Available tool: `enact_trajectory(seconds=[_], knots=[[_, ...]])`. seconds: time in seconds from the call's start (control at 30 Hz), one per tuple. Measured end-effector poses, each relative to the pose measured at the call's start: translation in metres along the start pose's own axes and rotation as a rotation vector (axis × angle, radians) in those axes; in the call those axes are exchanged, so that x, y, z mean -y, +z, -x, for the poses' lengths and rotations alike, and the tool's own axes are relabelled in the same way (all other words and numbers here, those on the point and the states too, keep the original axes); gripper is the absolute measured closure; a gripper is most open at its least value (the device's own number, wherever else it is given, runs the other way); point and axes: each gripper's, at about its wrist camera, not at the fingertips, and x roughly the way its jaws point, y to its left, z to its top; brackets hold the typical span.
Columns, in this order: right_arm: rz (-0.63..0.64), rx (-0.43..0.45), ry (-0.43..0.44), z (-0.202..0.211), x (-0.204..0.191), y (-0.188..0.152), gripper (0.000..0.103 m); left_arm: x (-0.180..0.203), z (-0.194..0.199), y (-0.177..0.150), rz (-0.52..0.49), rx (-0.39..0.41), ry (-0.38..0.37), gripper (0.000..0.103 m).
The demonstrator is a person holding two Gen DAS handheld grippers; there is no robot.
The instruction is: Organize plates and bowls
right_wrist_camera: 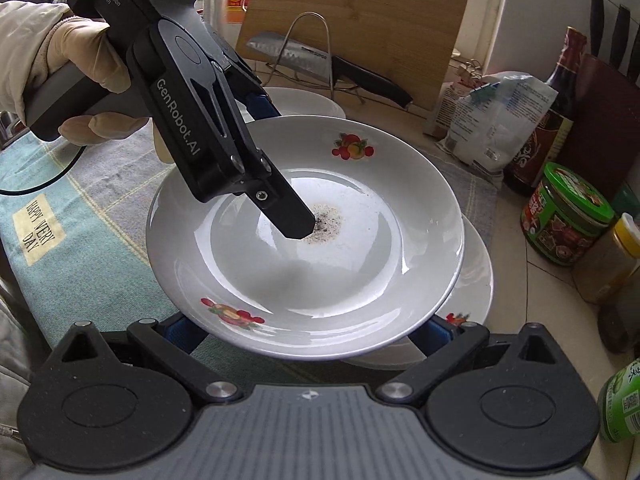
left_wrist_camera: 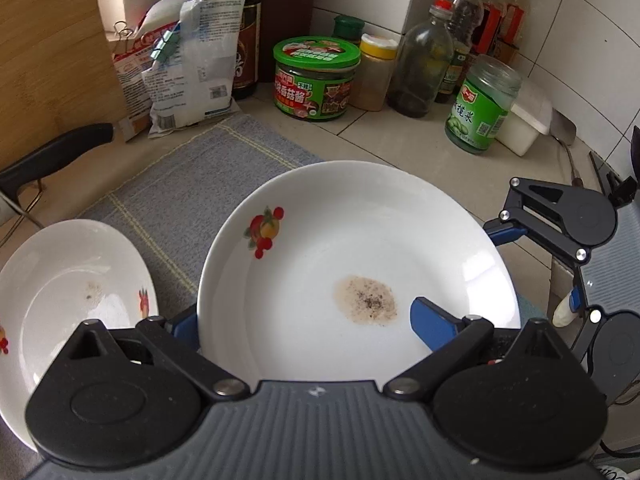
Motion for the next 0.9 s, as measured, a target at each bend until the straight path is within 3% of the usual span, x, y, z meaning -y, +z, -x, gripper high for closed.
enact_trajectory(seconds=[0.47,0.9], knots=[[-0.059,-0.035,-0.044,-0.001,0.024,-0.005,0.0,0.002,-0.04,0.026,-0.036,-0.057,-0.061,0.003],[-0.102,-0.066,-0.039,-0.005,0.029,-0.004,0.0,-0.001,-0.05,0.031,-0.056,-0.089,-0.087,0.003]])
